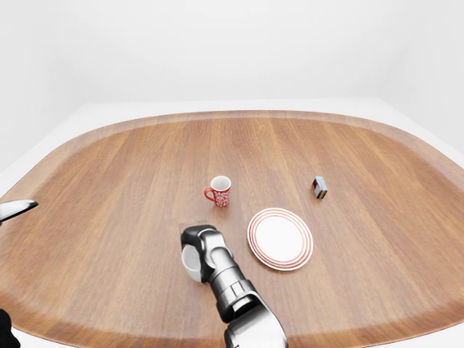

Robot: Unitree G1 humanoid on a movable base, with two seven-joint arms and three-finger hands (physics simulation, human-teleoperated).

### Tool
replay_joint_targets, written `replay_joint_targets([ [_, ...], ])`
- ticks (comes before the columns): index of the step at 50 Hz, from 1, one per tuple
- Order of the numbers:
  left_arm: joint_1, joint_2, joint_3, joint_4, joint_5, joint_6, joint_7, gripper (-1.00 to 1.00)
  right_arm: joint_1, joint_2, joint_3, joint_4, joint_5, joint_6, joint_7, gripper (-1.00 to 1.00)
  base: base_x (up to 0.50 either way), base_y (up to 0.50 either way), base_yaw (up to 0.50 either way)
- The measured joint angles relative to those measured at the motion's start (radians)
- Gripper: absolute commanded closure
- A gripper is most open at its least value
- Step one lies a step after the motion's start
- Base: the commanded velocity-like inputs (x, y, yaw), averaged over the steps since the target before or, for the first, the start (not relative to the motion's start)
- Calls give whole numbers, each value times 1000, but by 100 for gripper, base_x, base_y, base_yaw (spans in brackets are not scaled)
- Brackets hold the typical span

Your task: Put the white mug on the plate.

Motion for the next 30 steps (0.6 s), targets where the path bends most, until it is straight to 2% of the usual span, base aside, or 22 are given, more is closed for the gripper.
replay_joint_targets([
  [4, 0, 0, 0, 0, 0, 0, 0, -100, -4, 1, -4, 1, -8, 0, 31, 100, 0, 0, 0],
  [12, -2, 1, 0, -3, -2, 0, 2, -100, -8, 1, -9, 0, -54, 0, 33, 100, 0, 0, 0],
  [18, -3, 2, 0, -5, -3, 0, 3, -100, -33, -14, -15, -20, -35, 0, 30, 100, 0, 0, 0],
  [23, -3, 2, 0, -5, -2, 0, 3, -100, -86, -52, -28, -76, -24, 0, 64, 100, 0, 0, 0],
  [30, -2, 1, -1, -3, -1, 0, 2, -100, -178, -141, -64, -208, -28, 0, 167, 100, 0, 0, 0],
])
